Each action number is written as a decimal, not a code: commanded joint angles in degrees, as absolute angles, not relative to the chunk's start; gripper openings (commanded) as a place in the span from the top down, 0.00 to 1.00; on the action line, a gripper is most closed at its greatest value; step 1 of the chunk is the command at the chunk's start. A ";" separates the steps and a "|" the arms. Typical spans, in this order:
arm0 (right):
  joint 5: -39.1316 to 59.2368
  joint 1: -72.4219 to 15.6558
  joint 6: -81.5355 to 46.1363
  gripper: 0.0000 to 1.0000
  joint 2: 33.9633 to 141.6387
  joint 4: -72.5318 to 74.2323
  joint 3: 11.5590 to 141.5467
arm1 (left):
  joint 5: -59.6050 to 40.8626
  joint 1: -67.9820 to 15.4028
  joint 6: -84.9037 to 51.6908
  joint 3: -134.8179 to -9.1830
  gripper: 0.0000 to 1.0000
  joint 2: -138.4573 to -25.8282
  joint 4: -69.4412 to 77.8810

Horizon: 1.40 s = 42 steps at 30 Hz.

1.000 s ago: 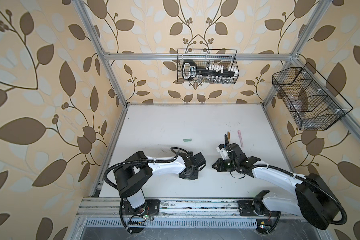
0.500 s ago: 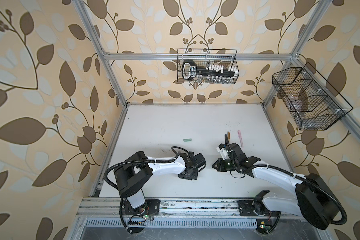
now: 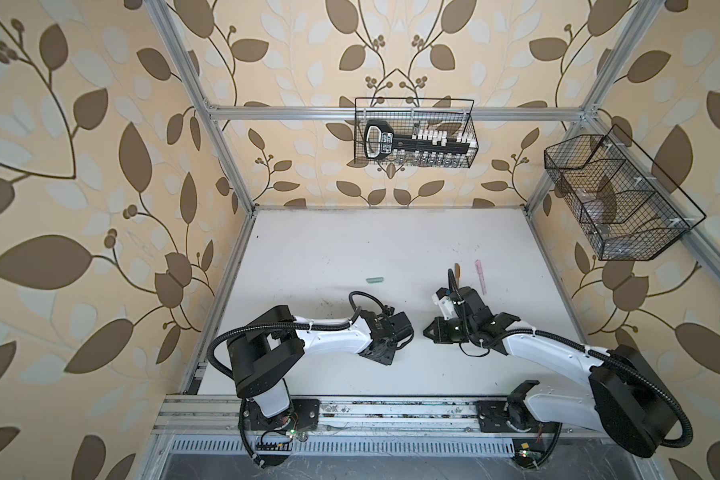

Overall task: Insert the pens into the pen caps
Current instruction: 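Grasp the green fountain pen with the left gripper while the right gripper withdraws, then lift the pen with the left gripper while the right gripper reaches the green cap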

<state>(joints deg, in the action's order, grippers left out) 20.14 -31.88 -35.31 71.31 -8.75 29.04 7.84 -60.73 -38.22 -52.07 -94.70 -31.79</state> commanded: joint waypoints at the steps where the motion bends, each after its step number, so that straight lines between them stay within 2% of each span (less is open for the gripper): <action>1: 19.25 -32.26 -35.60 0.91 70.56 -8.99 28.73 | 6.84 -60.89 -37.25 -49.23 0.52 -95.98 -34.48; 5: 19.14 -32.44 -35.60 0.91 70.44 -9.04 28.86 | 6.64 -60.86 -37.51 -48.53 0.53 -96.15 -33.55; 9: 19.01 -32.56 -35.44 0.91 70.33 -9.29 29.13 | 5.11 -60.83 -37.42 -47.73 0.65 -96.11 -32.14; 12: 18.68 -32.56 -35.00 0.91 70.16 -9.85 29.52 | 4.16 -60.86 -37.40 -47.39 0.79 -95.98 -31.77; 20: 17.32 -32.14 -28.34 0.90 72.50 -13.06 34.45 | 4.43 -60.89 -36.15 -46.41 1.00 -95.89 -31.39; 27: 14.20 -32.38 -12.06 0.76 82.25 -21.92 50.98 | 8.38 -60.90 -33.87 -47.28 1.00 -91.10 -33.35; 34: 13.58 -34.49 3.17 0.66 98.94 -34.77 74.36 | 14.87 -59.97 -32.39 -46.35 1.00 -76.70 -33.65; 42: 15.55 -35.59 12.20 0.56 115.02 -44.78 95.11 | 22.04 -58.89 -32.21 -41.76 1.00 -59.93 -33.24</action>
<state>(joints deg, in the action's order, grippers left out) 14.15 -35.00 5.41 112.01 -37.56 90.35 16.23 -59.53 -33.23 -42.83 -63.90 -31.97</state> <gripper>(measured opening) 0.431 0.097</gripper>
